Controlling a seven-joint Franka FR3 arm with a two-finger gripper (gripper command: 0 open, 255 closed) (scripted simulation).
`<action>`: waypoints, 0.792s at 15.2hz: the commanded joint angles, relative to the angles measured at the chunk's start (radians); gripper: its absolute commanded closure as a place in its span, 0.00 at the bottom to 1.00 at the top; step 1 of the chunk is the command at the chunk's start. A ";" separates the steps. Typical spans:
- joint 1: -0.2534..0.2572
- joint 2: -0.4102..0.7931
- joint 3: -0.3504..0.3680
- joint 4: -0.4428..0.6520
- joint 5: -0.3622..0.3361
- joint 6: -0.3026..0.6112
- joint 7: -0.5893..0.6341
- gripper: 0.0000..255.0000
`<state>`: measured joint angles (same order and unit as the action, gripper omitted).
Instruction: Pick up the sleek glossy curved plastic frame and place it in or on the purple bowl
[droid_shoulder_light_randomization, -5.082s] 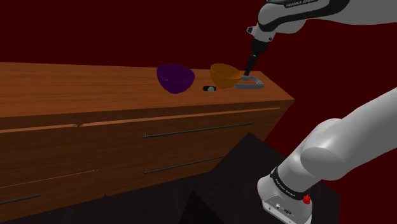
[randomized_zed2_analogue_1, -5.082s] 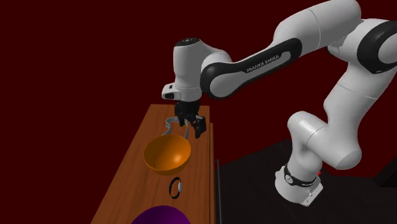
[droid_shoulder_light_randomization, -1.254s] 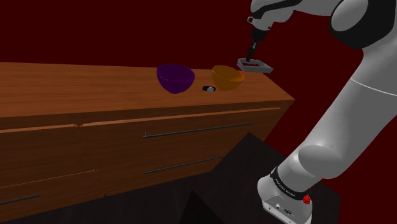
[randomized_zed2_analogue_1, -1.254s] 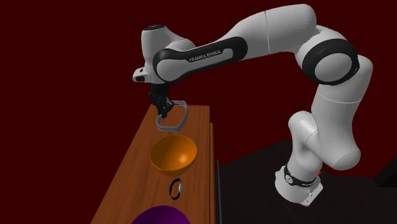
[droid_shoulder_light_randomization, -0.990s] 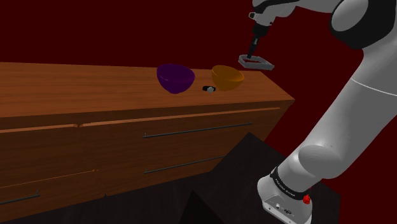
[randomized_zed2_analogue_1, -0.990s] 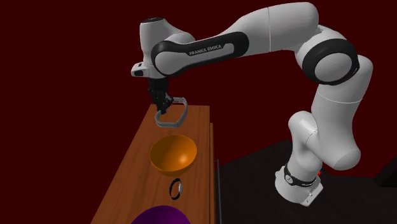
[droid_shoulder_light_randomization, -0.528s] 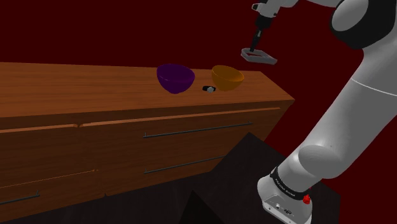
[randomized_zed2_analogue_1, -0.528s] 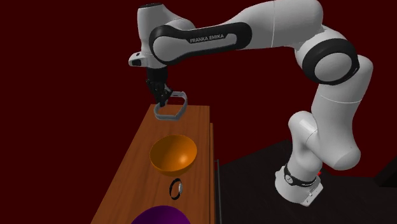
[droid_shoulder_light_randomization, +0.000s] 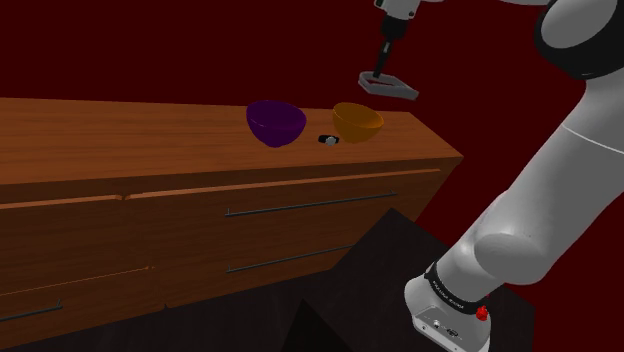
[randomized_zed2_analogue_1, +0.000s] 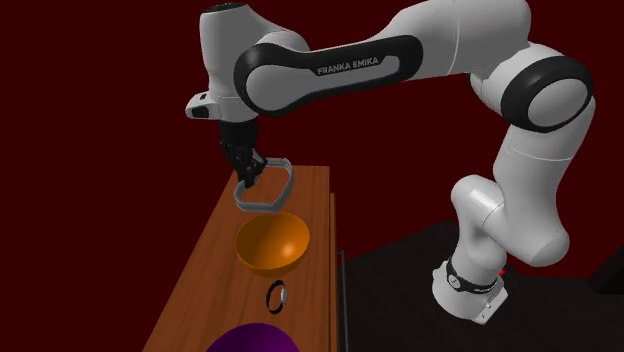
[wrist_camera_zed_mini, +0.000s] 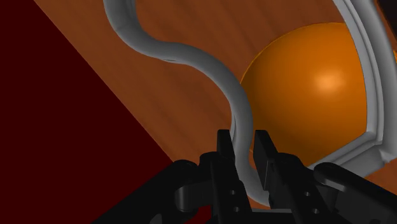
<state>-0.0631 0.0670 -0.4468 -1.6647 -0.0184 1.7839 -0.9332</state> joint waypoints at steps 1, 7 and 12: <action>0.025 -0.005 0.021 -0.002 -0.006 -0.005 0.048 1.00; 0.098 0.001 0.085 0.021 -0.015 -0.027 0.185 1.00; 0.155 0.036 0.134 0.076 -0.012 -0.054 0.291 1.00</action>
<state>0.0798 0.0826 -0.3237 -1.6160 -0.0353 1.7390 -0.6660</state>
